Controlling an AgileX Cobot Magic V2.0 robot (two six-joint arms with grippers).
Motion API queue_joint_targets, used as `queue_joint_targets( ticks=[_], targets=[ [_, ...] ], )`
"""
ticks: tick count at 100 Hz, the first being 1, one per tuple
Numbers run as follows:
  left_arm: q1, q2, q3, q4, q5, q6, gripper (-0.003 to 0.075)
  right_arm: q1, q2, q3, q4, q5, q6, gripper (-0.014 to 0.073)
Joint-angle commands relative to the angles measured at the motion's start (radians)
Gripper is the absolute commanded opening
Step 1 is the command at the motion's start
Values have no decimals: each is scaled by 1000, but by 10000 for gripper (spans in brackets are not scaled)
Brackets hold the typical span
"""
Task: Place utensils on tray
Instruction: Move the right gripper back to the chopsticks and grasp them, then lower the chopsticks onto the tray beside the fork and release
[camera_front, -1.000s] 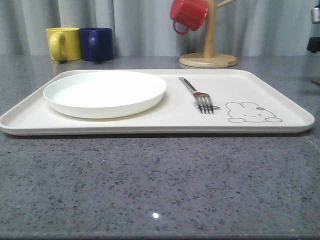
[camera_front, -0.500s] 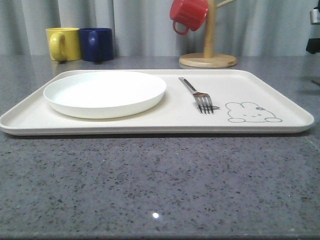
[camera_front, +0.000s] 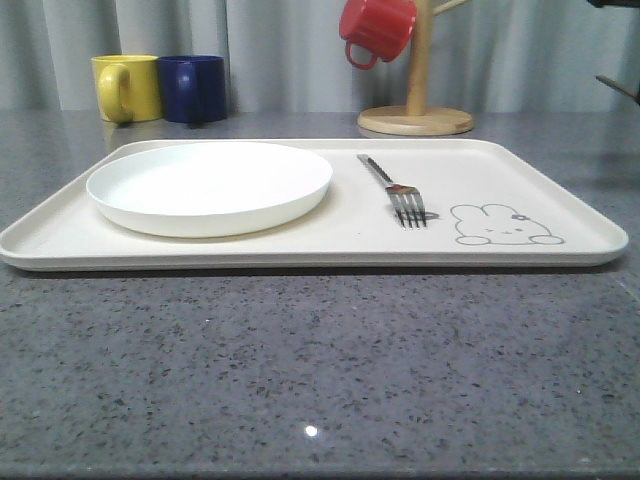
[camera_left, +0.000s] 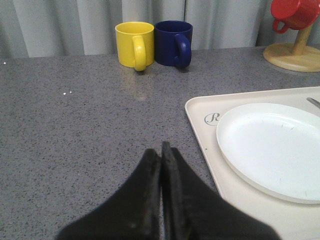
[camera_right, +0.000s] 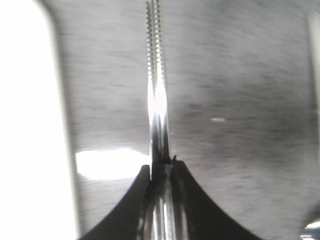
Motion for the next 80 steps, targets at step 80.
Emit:
queue_joint_targets(
  ticks=[80],
  targets=[
    [0,3,-28,-11,-79,0,-19,348,130,-25,-15,-225,263,-20]
  ],
)
